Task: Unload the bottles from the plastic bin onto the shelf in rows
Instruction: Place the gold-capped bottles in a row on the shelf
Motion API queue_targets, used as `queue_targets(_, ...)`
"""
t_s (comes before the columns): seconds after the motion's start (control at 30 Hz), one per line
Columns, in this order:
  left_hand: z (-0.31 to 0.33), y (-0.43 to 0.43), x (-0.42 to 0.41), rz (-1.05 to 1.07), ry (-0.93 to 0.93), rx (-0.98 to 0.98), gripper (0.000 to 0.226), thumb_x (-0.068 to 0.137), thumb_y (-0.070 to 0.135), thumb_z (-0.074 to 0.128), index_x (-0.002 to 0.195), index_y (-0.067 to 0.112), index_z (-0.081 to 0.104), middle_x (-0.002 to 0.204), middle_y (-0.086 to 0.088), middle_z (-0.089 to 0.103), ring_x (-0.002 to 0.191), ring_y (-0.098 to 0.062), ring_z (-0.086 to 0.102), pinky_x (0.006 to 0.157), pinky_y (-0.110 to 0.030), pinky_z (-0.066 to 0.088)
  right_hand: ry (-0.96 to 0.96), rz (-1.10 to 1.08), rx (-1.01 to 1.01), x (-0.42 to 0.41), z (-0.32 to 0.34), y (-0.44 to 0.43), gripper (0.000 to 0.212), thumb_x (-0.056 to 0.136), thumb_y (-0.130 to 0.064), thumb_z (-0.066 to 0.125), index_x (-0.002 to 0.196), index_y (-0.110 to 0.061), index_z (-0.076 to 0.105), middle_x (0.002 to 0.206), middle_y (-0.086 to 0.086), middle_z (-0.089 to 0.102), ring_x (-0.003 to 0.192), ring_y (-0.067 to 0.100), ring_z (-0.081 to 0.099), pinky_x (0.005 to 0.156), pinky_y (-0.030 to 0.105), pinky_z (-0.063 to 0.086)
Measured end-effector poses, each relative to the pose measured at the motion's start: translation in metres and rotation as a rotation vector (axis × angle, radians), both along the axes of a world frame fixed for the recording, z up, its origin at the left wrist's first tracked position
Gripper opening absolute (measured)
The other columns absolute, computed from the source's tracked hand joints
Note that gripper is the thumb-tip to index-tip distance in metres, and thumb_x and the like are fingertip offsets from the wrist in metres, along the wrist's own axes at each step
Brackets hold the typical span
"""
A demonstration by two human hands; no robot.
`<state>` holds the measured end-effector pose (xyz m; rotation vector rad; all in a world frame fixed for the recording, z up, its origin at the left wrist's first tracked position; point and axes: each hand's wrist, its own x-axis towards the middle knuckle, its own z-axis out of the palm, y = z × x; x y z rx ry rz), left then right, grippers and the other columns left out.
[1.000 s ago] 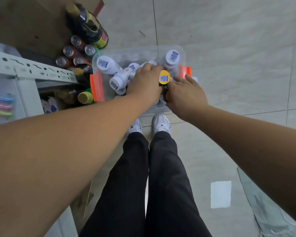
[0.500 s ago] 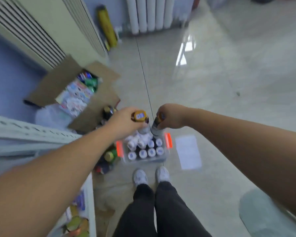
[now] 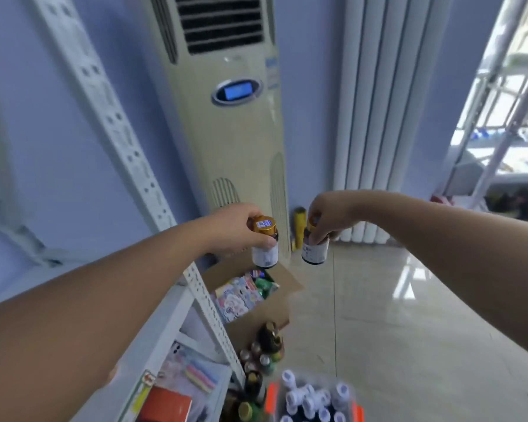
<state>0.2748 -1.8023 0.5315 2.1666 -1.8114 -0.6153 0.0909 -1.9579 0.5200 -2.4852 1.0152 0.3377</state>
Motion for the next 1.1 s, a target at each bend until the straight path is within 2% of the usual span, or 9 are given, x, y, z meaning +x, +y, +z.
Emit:
queue_targets(0.13, 0.037, 0.062, 0.021, 0.033, -0.028, -0.067, 0.033, 0.078, 0.056, 0.075, 0.095, 0.028, 0.068, 0.088, 0.004, 0.069, 0.077, -0.013, 0.064, 0.066, -0.031, 0.047, -0.040, 0.043, -0.029, 0.025, 0.046, 0.041, 0.038, 0.071, -0.046, 0.081, 0.088, -0.012, 0.075, 0.083, 0.001, 0.077, 0.072, 0.015, 0.076, 0.061, 0.022, 0.061)
queue_targets(0.27, 0.057, 0.130, 0.033, 0.062, -0.050, -0.089, 0.042, 0.077, 0.059, 0.075, 0.102, 0.026, 0.069, 0.098, 0.000, 0.072, 0.089, -0.018, 0.068, 0.081, -0.042, 0.055, -0.109, 0.072, -0.033, 0.043, 0.071, 0.101, 0.036, 0.073, -0.047, 0.079, 0.087, -0.014, 0.076, 0.082, 0.004, 0.077, 0.075, 0.019, 0.077, 0.073, 0.033, 0.064)
queue_targets(0.4, 0.067, 0.199, 0.041, 0.083, -0.036, -0.102, 0.040, 0.074, 0.059, 0.076, 0.099, 0.028, 0.070, 0.094, 0.004, 0.073, 0.088, -0.015, 0.069, 0.080, -0.037, 0.055, -0.111, 0.114, -0.043, 0.056, 0.080, 0.171, 0.037, 0.075, -0.049, 0.078, 0.087, -0.014, 0.075, 0.080, 0.003, 0.078, 0.070, 0.016, 0.076, 0.073, 0.031, 0.063)
queue_targets(0.53, 0.068, 0.266, 0.049, 0.119, -0.034, -0.118, 0.032, 0.073, 0.059, 0.076, 0.091, 0.034, 0.069, 0.087, 0.011, 0.072, 0.076, -0.003, 0.067, 0.060, -0.021, 0.050, -0.069, 0.184, -0.068, 0.067, 0.081, 0.235, 0.041, 0.076, -0.055, 0.073, 0.088, -0.016, 0.075, 0.078, 0.000, 0.078, 0.066, 0.012, 0.076, 0.059, 0.022, 0.058)
queue_targets(0.6, 0.068, 0.301, 0.049, 0.180, -0.026, -0.130, 0.032, 0.075, 0.057, 0.076, 0.095, 0.034, 0.068, 0.091, 0.010, 0.071, 0.083, -0.007, 0.067, 0.067, -0.027, 0.053, -0.072, 0.230, -0.083, 0.074, 0.084, 0.266, 0.041, 0.075, -0.057, 0.072, 0.086, -0.017, 0.074, 0.077, -0.001, 0.078, 0.065, 0.012, 0.075, 0.054, 0.021, 0.054)
queue_targets(0.73, 0.070, 0.376, 0.042, 0.305, -0.055, -0.131, 0.037, 0.080, 0.054, 0.075, 0.102, 0.025, 0.069, 0.098, 0.001, 0.071, 0.093, -0.019, 0.067, 0.082, -0.039, 0.054, -0.106, 0.343, -0.097, 0.087, 0.096, 0.325, 0.039, 0.070, -0.053, 0.077, 0.083, -0.016, 0.074, 0.078, 0.001, 0.078, 0.065, 0.013, 0.076, 0.067, 0.028, 0.062)
queue_targets(0.87, 0.077, 0.458, 0.028, 0.471, -0.079, -0.177, 0.035, 0.079, 0.053, 0.075, 0.100, 0.026, 0.069, 0.101, 0.000, 0.071, 0.093, -0.019, 0.066, 0.081, -0.035, 0.052, -0.152, 0.506, -0.115, 0.097, 0.105, 0.386, 0.037, 0.069, -0.051, 0.079, 0.079, -0.016, 0.072, 0.073, -0.002, 0.076, 0.062, 0.010, 0.075, 0.060, 0.028, 0.059)
queue_targets(0.97, 0.073, 0.523, 0.013, 0.605, -0.064, -0.174, 0.035, 0.080, 0.053, 0.074, 0.101, 0.025, 0.070, 0.102, 0.000, 0.071, 0.092, -0.019, 0.066, 0.080, -0.035, 0.052, -0.170, 0.616, -0.119, 0.103, 0.104, 0.438, 0.038, 0.066, -0.056, 0.077, 0.081, -0.021, 0.071, 0.073, -0.007, 0.076, 0.060, 0.006, 0.073, 0.064, 0.028, 0.057)
queue_targets(1.1, 0.070, 0.613, -0.007, 0.748, -0.128, -0.102, 0.031, 0.079, 0.055, 0.074, 0.095, 0.030, 0.068, 0.088, 0.009, 0.067, 0.082, -0.012, 0.063, 0.069, -0.029, 0.048, -0.230, 0.793, -0.139, 0.106, 0.096, 0.518, 0.035, 0.070, -0.055, 0.075, 0.086, -0.024, 0.070, 0.075, -0.010, 0.074, 0.056, -0.002, 0.069, 0.055, 0.019, 0.046)
